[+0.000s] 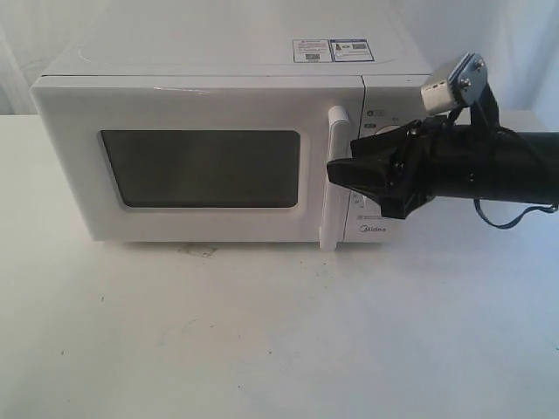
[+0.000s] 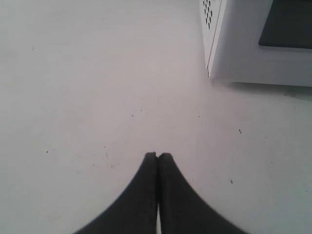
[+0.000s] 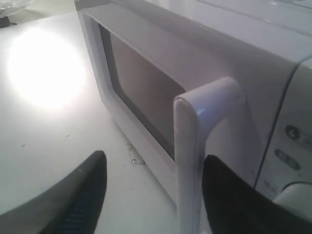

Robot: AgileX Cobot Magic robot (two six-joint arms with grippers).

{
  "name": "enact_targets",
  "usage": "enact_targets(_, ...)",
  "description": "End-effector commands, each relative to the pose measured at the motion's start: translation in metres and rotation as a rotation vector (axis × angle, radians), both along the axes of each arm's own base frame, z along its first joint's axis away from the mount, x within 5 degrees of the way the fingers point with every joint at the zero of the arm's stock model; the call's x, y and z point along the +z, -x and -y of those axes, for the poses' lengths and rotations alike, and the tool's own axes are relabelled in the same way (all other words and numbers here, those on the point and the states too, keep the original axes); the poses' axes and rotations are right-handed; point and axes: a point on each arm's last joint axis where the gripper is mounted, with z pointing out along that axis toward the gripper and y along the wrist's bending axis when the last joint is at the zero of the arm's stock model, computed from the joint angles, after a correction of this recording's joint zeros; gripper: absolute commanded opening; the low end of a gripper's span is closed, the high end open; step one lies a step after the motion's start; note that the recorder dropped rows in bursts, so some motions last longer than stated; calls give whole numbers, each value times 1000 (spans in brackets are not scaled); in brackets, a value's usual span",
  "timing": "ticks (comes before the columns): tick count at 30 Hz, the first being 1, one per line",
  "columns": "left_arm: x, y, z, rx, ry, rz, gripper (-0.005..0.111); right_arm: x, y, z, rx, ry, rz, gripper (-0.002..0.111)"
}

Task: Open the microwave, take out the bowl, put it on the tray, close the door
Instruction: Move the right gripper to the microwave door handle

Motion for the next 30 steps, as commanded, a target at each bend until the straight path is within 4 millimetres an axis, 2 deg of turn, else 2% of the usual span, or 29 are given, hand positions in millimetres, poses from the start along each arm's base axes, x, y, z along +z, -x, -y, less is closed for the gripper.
enact_targets(1, -1, 0, 0, -6, 2, 4, 0, -1, -6, 2, -8, -16, 9, 54)
enact_targets(6, -1, 0, 0, -6, 2, 4, 0, 8, -13, 2, -15, -9, 44, 54)
enact_targets(11, -1, 0, 0, -6, 2, 4, 0, 8, -13, 0, -15, -2, 44, 54)
enact_targets(20, -1, 0, 0, -6, 2, 4, 0, 2, -11, -29, 1, 78, 27, 54)
enact_targets(25, -1, 0, 0, -6, 2, 4, 0, 6, -14, -37, -5, 108, 45, 53)
enact_targets(28, -1, 0, 0, -6, 2, 4, 0, 8, -16, -37, -16, 115, 51, 39)
enact_targets(30, -1, 0, 0, -6, 2, 4, 0, 7, -17, -36, -30, 127, 49, 21)
